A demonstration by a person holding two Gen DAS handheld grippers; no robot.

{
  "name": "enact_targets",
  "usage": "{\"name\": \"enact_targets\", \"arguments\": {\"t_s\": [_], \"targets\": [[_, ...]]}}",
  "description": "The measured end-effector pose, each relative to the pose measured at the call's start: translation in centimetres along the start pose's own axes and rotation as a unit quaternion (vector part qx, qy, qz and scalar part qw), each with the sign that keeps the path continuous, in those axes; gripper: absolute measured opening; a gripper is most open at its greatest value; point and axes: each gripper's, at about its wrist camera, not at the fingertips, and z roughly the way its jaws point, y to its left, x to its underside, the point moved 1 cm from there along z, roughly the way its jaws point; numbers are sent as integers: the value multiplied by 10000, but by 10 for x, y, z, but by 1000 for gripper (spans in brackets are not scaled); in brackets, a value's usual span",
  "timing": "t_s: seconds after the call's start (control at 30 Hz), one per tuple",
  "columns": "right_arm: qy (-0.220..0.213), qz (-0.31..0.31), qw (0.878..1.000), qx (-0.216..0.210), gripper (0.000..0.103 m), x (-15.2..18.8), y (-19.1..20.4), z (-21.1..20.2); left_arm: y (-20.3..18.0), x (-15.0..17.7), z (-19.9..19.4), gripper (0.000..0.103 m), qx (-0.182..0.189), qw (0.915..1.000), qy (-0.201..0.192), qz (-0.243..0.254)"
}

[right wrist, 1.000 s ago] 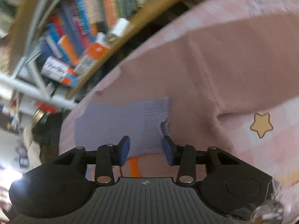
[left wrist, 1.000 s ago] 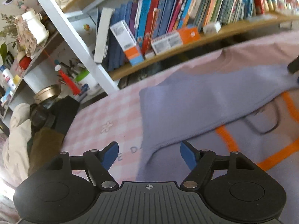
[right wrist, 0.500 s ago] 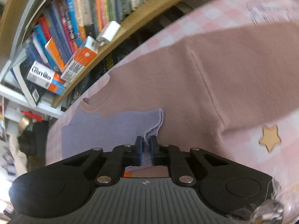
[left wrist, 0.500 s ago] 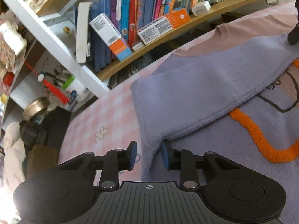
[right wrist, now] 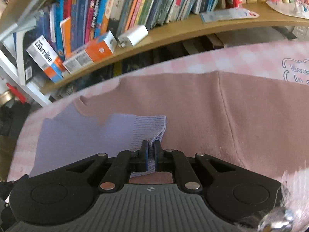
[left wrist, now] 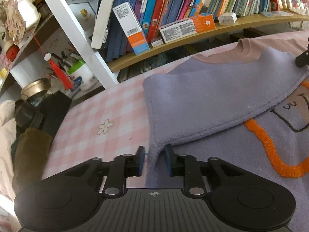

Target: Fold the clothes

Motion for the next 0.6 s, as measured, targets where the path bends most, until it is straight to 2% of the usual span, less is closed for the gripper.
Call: {"name": "enact_targets", "arguments": {"t_s": [0.1, 0.37, 0.43, 0.47, 0.5, 0.53, 0.6], "targets": [[-117, -200, 9997, -50, 6, 0, 9, -1, 5, 1, 1, 15, 4, 9996, 34, -264], [-56, -418, 9991, 108, 7, 1, 11, 3, 6, 1, -1, 19, 55, 9998, 94, -168], [-33, -482, 9987, 166, 11, 0, 14, 0, 9, 2, -8, 25, 43, 9997, 77, -227], [-45, -486, 9986, 189, 23, 1, 14, -3, 11, 4, -13, 32, 29, 9996, 59, -271], [-99, -508, 9985, 198, 42, 2, 14, -9, 14, 5, -18, 41, 15, 9995, 41, -315], [-169, -539, 9982, 202, 47, 3, 15, -15, 16, 6, -23, 46, 1, 9994, 23, -360], [-267, -643, 9975, 153, 48, 8, 15, -32, 20, 8, -33, 60, -27, 9990, -12, -448]]}}
